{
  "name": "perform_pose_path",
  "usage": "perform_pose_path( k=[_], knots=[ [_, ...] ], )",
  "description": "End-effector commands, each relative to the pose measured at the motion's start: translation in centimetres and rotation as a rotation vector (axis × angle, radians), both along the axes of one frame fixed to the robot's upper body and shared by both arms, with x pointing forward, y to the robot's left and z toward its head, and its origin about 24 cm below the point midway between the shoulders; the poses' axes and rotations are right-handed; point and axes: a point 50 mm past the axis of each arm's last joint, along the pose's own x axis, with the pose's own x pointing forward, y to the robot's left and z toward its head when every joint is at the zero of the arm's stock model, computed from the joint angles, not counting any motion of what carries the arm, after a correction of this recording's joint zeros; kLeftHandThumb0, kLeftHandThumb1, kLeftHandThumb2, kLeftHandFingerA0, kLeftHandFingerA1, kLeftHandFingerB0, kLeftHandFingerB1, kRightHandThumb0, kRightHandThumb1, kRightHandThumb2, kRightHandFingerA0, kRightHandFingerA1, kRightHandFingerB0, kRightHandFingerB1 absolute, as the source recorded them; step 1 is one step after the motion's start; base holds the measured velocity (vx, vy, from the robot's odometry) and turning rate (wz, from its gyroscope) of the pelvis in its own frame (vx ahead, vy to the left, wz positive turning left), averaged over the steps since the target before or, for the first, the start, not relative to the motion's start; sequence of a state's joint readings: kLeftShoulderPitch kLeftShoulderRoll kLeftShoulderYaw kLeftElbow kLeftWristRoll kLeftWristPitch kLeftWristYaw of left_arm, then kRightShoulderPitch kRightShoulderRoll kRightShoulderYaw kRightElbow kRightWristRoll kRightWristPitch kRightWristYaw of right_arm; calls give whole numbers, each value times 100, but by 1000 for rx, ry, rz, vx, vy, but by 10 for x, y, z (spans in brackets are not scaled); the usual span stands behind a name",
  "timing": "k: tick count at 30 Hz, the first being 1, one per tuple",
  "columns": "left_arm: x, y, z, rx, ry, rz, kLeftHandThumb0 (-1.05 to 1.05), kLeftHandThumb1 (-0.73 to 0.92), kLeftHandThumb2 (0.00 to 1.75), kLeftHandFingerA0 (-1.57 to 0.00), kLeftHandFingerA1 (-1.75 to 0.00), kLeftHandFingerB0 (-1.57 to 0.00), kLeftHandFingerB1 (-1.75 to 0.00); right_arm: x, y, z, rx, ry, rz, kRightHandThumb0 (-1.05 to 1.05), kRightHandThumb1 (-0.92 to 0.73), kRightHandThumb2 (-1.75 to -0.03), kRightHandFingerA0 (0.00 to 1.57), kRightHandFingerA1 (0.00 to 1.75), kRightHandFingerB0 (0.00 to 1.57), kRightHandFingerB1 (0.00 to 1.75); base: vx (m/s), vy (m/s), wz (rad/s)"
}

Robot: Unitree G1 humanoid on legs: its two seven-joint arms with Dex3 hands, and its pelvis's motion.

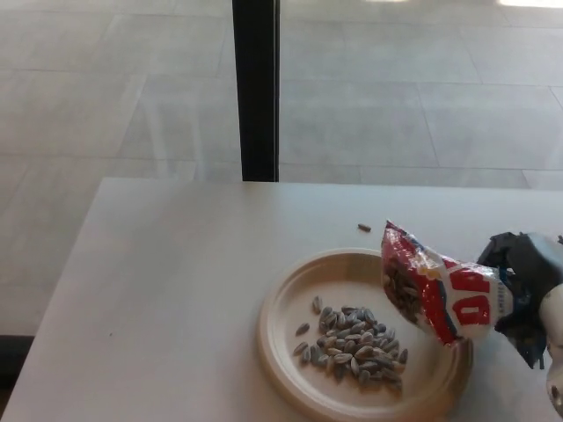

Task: The robot uses its right hand to pick up a bag of sunflower seeds kept in the middle of the desk and tilts it over a plate kept next to it to pour out a few seeds and then puts the bag of seeds back on the desk

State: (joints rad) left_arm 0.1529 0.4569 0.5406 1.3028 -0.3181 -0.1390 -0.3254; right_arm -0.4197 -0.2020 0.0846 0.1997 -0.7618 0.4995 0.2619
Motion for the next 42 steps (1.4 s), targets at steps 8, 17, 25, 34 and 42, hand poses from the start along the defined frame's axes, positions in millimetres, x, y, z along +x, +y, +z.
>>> perform_pose_path(
  k=[8,17,25,34,42],
  knots=[
    [-6,-1,0,5,-4,-6,-71,70,62,-42,-51,-44,-36,-24,-20,-40,393,59,-152,-32,-38,-134,101,175,90,166,0,0,0],
    [-5,0,0,3,-11,8,-70,71,62,-41,-53,-45,-39,-33,-11,-52,543,16,-132,-31,-70,-71,80,146,63,68,0,0,0],
    [-6,0,0,3,-10,1,-71,71,62,-40,-52,-44,-39,-42,-9,-59,407,98,91,-73,-43,-71,0,0,1,4,0,0,0],
    [-6,-1,-1,1,-17,33,-68,71,62,-43,-54,-47,-38,-50,-22,-62,319,105,121,-82,-43,-66,0,0,0,0,0,0,0],
    [-9,-4,-3,1,-4,41,-67,71,62,-44,-55,-47,-39,-56,-35,-62,339,113,75,-89,-55,-87,0,21,0,0,0,0,0]
  ],
)
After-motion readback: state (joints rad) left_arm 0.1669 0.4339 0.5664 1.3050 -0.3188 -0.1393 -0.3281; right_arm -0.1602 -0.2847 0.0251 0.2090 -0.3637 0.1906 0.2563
